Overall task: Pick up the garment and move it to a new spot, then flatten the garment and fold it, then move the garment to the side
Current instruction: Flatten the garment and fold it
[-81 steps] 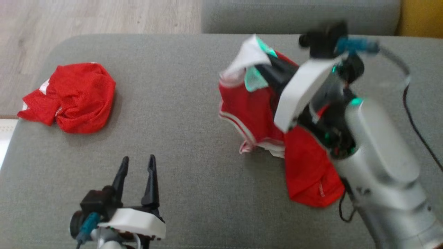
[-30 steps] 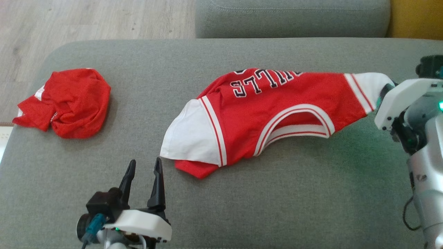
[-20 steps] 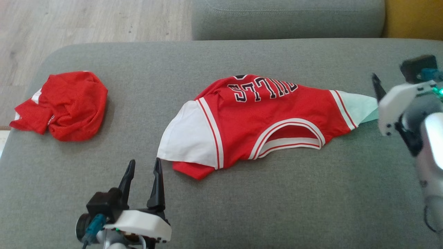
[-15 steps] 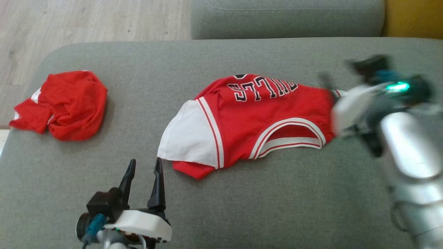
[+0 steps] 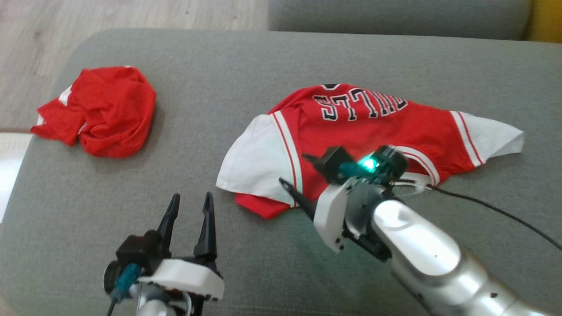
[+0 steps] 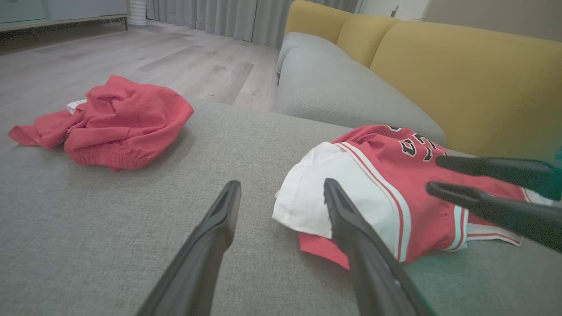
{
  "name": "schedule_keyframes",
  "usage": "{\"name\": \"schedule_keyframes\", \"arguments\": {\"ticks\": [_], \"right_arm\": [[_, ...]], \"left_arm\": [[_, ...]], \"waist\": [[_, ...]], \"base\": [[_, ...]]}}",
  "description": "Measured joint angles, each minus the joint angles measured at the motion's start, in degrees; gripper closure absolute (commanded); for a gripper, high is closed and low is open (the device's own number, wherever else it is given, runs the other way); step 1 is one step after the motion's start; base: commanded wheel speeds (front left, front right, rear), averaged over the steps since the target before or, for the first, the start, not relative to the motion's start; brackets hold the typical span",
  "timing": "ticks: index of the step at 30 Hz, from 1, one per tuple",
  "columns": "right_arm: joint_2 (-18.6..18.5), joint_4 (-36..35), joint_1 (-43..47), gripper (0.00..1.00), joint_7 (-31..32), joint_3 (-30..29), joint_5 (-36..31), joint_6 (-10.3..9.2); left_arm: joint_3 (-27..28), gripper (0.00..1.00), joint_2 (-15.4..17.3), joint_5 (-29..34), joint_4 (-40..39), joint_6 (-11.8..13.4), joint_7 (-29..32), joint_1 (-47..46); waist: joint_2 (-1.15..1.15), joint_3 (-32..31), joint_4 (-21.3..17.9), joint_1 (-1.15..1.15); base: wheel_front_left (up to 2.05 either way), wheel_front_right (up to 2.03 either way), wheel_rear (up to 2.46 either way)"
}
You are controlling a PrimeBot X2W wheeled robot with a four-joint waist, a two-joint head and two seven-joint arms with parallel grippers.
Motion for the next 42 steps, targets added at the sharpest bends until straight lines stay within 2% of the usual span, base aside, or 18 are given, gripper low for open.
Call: {"name": "schedule_keyframes", "arguments": {"ticks": [10,11,13,14,21,25,26,28,35,39,42], "right_arm": [[1.34,11.55,-5.00,0.00,0.62,3.46,-2.94,0.00],[1.37,12.44,-5.22,0.05,0.64,3.60,-3.08,0.00],[1.42,13.82,-5.44,0.87,1.12,4.27,-3.04,0.00],[1.42,14.27,-5.53,1.00,1.11,4.71,-3.02,0.00],[0.33,12.35,-5.94,1.00,-0.26,5.77,-0.07,0.00],[-3.99,5.56,-5.98,1.00,0.10,5.56,2.77,0.00],[-3.99,5.56,-5.98,1.00,0.10,5.56,2.77,0.00],[-7.20,1.26,-5.96,1.00,1.81,4.48,4.95,0.00],[-17.41,-12.85,-2.63,1.00,8.89,-5.55,11.92,0.00],[-20.63,-16.84,5.21,1.00,12.39,-13.69,14.41,0.00],[-21.17,-17.55,11.67,1.00,15.21,-20.75,15.25,0.00]], "left_arm": [[-2.42,0.00,-0.05,-1.87,-0.64,1.10,0.00,-3.58],[-2.44,0.00,-0.05,-1.87,-0.63,1.22,0.00,-3.58],[-2.42,0.00,-0.05,-1.92,-0.64,1.53,0.00,-3.58],[-2.42,0.00,-0.05,-2.12,-0.63,1.56,0.00,-3.58],[-1.83,0.00,-0.05,-2.24,-0.63,2.01,0.00,-3.57],[-0.31,0.00,-0.08,-1.87,-0.67,2.04,0.00,-3.34],[-0.31,0.00,-0.08,-1.87,-0.67,2.04,0.00,-3.34],[-0.03,0.00,-0.08,-1.60,-0.79,2.05,0.00,-2.96],[0.81,0.00,-0.08,-1.60,-1.35,2.02,0.00,-1.90],[1.03,0.00,-0.08,-1.59,-1.57,2.02,0.00,-1.89],[1.11,0.00,-0.08,-1.59,-1.65,2.02,0.00,-1.86]], "waist": [[0.00,3.53,3.57,0.00],[0.00,3.77,3.82,0.00],[0.00,4.13,4.13,0.00],[0.00,4.24,4.14,0.00],[0.00,3.79,2.44,0.00],[0.00,2.89,0.87,0.00],[0.00,2.89,0.87,0.00],[0.00,2.41,-0.19,0.00],[0.00,1.25,-3.54,0.00],[0.00,0.90,-4.67,0.00],[0.00,0.87,-5.33,0.00]], "base": [[0.00,0.00,0.00],[0.00,0.00,0.00],[0.00,0.00,0.00],[0.00,0.00,0.00],[0.00,0.00,0.00],[0.00,0.00,0.00],[0.00,0.00,0.00],[0.00,0.00,0.00],[0.00,0.00,0.00],[0.00,0.00,0.00],[0.00,0.00,0.00]]}}
